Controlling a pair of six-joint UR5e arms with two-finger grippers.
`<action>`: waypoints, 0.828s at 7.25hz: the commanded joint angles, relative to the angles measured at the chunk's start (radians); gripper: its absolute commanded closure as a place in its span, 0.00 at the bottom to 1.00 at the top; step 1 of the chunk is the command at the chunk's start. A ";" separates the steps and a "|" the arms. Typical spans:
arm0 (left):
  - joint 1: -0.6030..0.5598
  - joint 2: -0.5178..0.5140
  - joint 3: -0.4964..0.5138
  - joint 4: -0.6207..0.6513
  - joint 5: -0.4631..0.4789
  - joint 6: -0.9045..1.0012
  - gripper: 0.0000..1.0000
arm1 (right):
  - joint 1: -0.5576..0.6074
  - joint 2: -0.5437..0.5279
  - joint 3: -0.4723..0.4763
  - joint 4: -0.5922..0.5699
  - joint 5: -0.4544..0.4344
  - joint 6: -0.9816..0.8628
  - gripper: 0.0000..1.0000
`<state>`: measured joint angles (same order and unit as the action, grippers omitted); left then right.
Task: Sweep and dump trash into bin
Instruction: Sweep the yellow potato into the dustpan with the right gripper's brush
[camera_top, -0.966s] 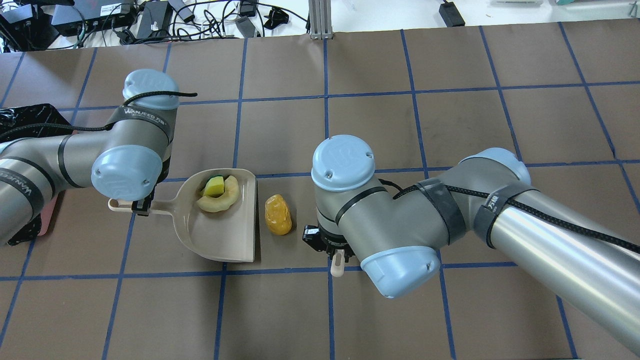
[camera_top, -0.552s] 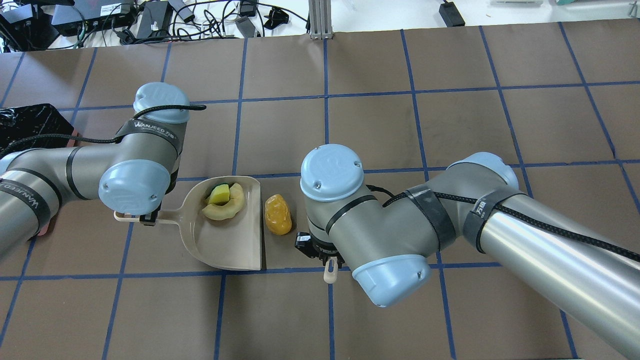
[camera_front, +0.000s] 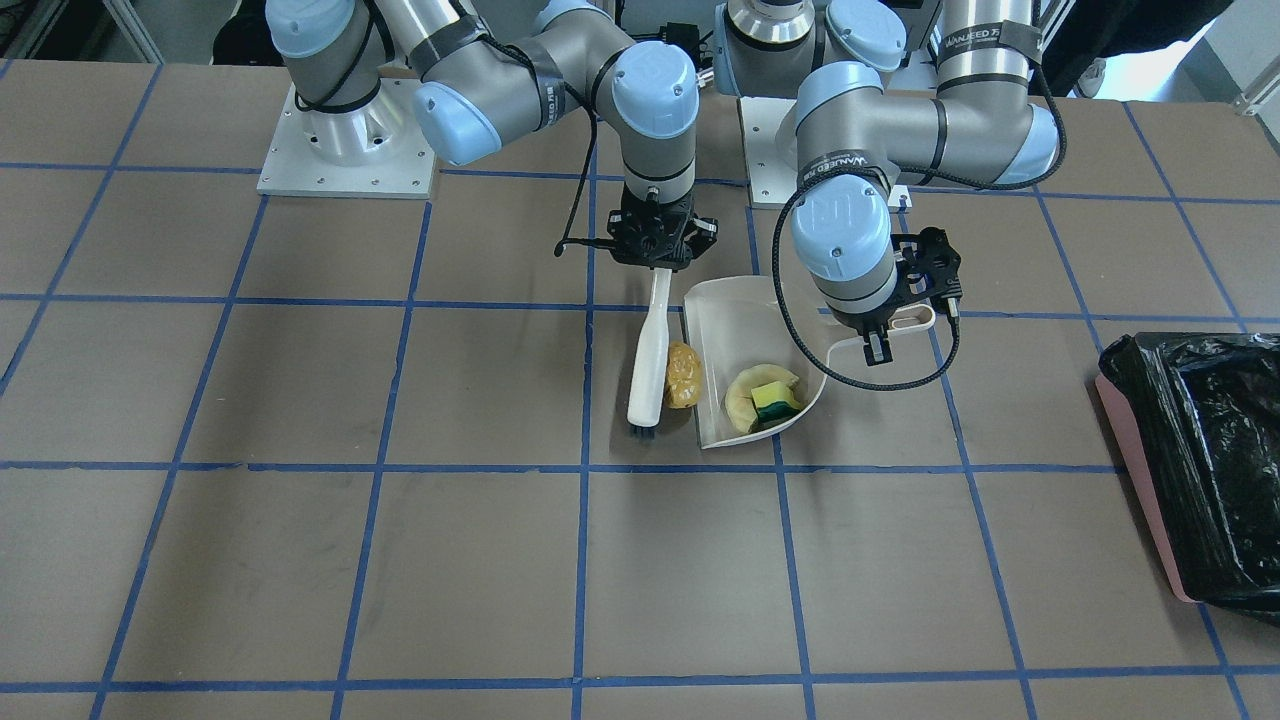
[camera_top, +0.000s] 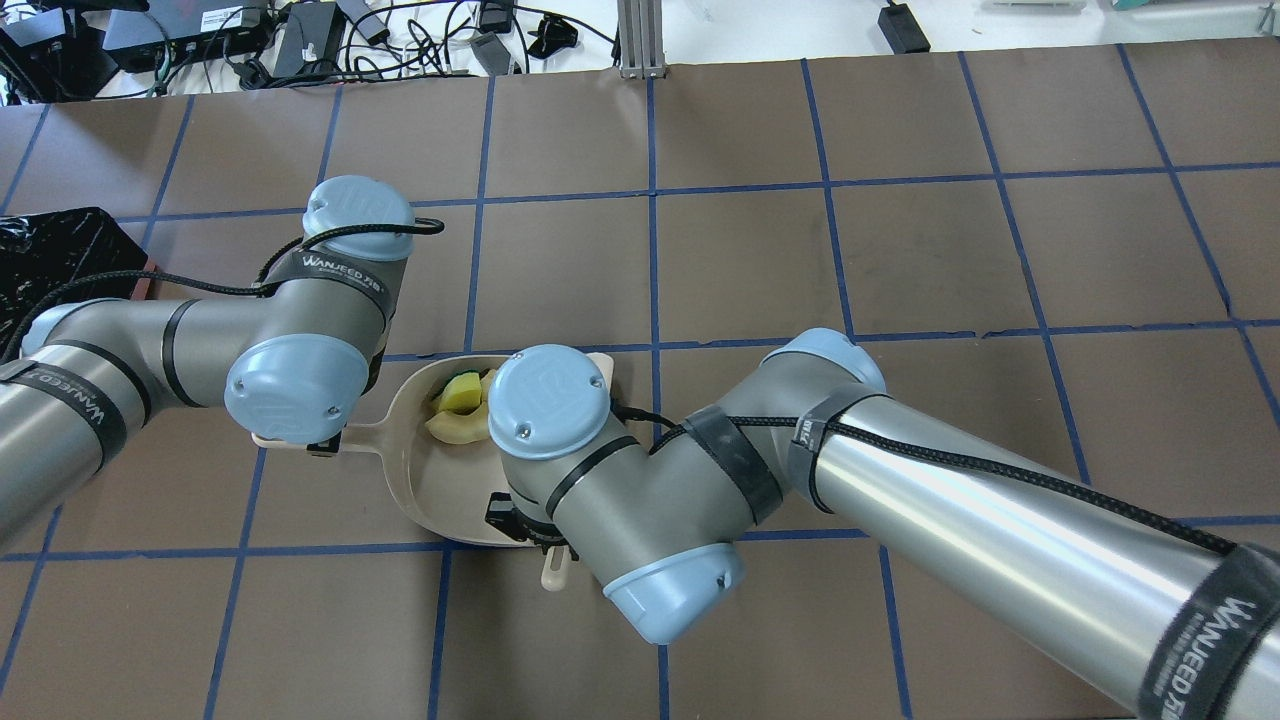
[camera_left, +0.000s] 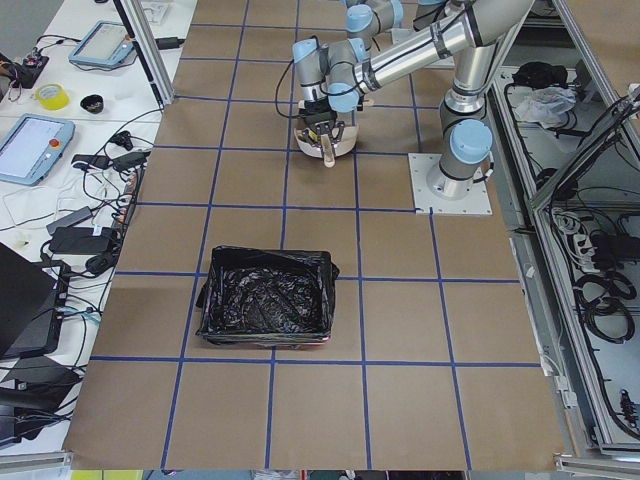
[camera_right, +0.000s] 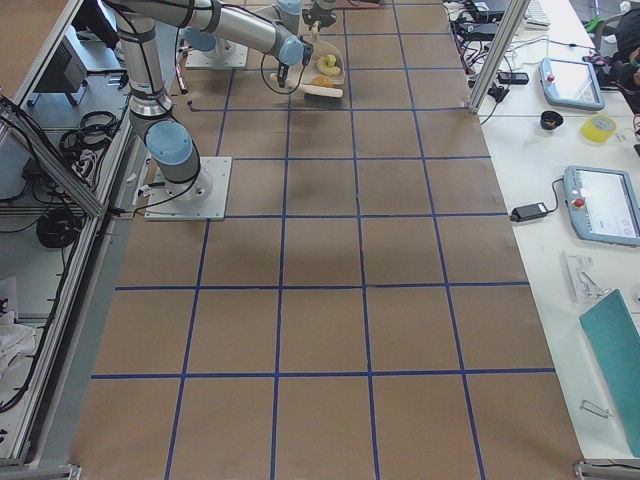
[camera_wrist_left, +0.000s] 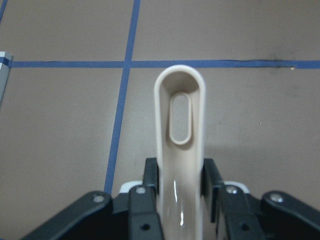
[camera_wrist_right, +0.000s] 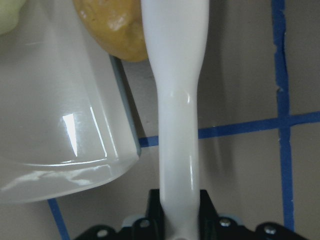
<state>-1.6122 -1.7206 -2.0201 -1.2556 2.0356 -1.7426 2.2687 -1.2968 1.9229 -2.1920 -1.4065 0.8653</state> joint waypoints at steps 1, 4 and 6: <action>-0.006 -0.017 0.026 -0.004 -0.018 -0.008 1.00 | 0.041 0.008 -0.041 -0.005 0.001 0.044 1.00; -0.003 -0.017 0.040 0.010 -0.124 0.088 1.00 | 0.064 0.047 -0.096 0.010 -0.017 0.035 1.00; 0.006 -0.022 0.061 0.031 -0.236 0.178 1.00 | 0.043 0.044 -0.099 0.058 -0.139 -0.087 1.00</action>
<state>-1.6100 -1.7403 -1.9705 -1.2409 1.8649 -1.6224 2.3226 -1.2518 1.8287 -2.1664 -1.4665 0.8495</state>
